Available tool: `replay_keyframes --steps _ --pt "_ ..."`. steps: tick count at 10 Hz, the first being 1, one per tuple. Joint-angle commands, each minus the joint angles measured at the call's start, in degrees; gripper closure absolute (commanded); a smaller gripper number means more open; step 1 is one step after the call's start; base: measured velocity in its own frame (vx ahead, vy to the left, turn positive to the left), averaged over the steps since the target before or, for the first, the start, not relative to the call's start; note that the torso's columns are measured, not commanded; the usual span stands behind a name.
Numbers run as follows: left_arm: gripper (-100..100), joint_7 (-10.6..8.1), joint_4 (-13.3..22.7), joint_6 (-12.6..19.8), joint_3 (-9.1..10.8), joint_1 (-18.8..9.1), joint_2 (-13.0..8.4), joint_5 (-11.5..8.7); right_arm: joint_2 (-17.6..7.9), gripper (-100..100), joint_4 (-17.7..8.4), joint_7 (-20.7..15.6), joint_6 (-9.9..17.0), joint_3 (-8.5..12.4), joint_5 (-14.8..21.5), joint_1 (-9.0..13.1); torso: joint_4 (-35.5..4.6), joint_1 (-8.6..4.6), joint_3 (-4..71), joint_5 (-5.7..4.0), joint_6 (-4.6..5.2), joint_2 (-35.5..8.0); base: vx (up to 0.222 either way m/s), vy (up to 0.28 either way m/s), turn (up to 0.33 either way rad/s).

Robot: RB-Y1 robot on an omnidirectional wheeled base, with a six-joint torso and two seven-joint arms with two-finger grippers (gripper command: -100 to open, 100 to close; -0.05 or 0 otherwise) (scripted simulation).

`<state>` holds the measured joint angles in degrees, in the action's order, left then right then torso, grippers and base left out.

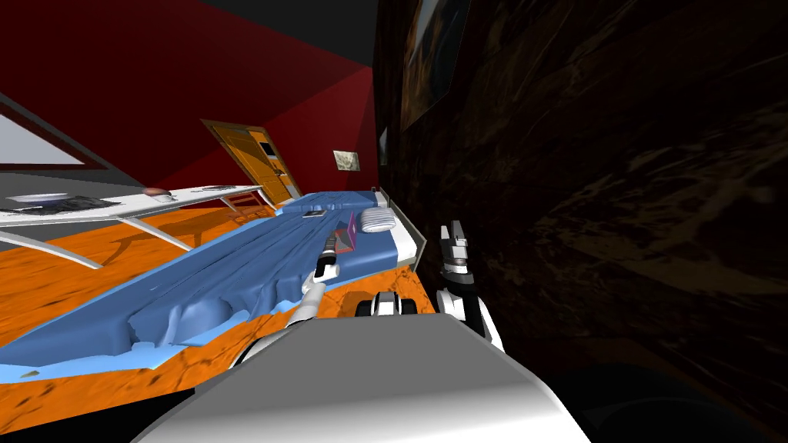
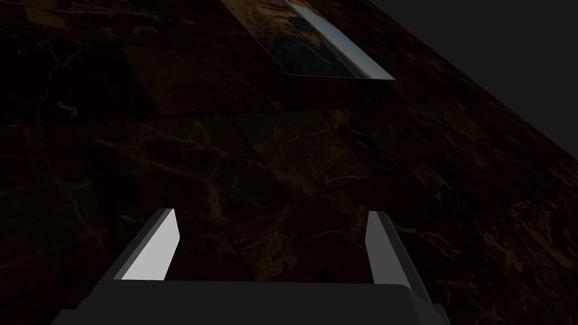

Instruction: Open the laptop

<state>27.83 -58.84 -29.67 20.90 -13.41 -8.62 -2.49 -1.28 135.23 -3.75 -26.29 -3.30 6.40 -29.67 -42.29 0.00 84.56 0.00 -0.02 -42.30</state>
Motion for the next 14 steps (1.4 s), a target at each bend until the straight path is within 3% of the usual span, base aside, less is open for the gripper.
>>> replay_keyframes --steps 1,3,7,14 --pt "-100 1.05 4.04 0.12 0.8 -1.97 0.14 0.0 0.0 0 0.0 0.0 0.0 0.0 0.0 0.0 0.0 -0.01 0.01 0.0 0.03 0.01 0.005 -0.003 -0.052" --pt "-100 1.8 6.87 0.34 1.43 -3.47 0.11 -0.01 0.0 0 0.0 0.0 0.0 0.0 0.0 0.0 0.0 -0.01 0.01 0.0 0.03 0.01 0.005 -0.003 -0.072" --pt "-100 4.41 16.05 1.07 3.62 -8.64 -0.43 -0.07 0.0 0 0.0 0.0 0.0 0.0 0.0 0.0 0.01 -0.01 0.01 0.0 0.01 0.02 0.009 -0.005 -0.105" --pt "-100 6.51 24.02 1.58 5.39 -12.73 -2.02 -0.13 0.0 0 0.0 0.0 0.0 0.0 0.0 0.0 0.0 0.0 0.01 0.0 0.01 0.01 0.011 -0.001 -0.056"
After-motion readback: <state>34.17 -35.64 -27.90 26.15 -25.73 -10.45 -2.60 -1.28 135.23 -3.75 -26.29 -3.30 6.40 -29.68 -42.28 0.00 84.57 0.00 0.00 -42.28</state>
